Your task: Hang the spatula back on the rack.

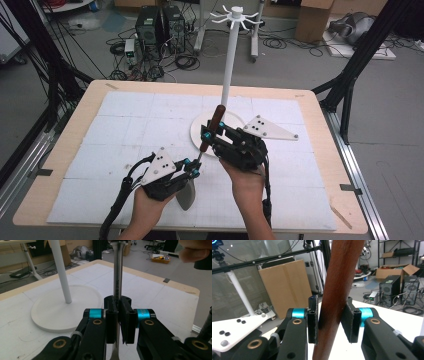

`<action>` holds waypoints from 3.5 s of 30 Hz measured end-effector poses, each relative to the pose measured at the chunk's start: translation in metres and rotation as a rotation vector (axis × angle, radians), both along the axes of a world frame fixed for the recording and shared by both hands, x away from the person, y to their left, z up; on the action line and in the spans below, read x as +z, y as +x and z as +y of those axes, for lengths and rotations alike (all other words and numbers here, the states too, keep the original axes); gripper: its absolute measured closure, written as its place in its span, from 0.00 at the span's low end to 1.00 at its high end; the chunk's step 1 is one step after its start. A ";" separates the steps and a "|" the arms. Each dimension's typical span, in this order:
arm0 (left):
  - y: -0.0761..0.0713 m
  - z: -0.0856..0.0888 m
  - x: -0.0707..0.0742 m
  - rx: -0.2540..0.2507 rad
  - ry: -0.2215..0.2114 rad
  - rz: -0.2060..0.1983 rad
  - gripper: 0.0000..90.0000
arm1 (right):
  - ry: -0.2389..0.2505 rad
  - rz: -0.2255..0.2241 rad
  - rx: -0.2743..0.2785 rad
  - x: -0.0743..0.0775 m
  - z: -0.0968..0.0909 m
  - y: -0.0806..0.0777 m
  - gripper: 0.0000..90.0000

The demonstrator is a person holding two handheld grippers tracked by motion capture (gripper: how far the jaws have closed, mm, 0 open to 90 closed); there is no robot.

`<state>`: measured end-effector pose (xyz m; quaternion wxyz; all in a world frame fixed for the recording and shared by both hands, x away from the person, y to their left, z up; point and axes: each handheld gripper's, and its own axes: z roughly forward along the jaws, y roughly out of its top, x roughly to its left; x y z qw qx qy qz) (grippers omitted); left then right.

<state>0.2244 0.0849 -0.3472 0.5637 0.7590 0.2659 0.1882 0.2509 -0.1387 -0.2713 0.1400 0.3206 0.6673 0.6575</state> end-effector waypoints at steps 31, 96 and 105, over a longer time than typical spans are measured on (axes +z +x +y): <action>0.015 0.134 -0.032 0.026 -0.105 0.003 0.17 | -0.045 -0.010 0.283 0.037 -0.005 0.046 0.81; 0.020 0.154 -0.045 0.095 -0.135 0.040 0.19 | -0.045 0.022 0.043 0.121 0.012 0.158 0.81; 0.020 0.155 -0.045 0.095 -0.137 0.042 0.19 | -0.037 0.054 0.002 0.120 0.008 0.161 0.81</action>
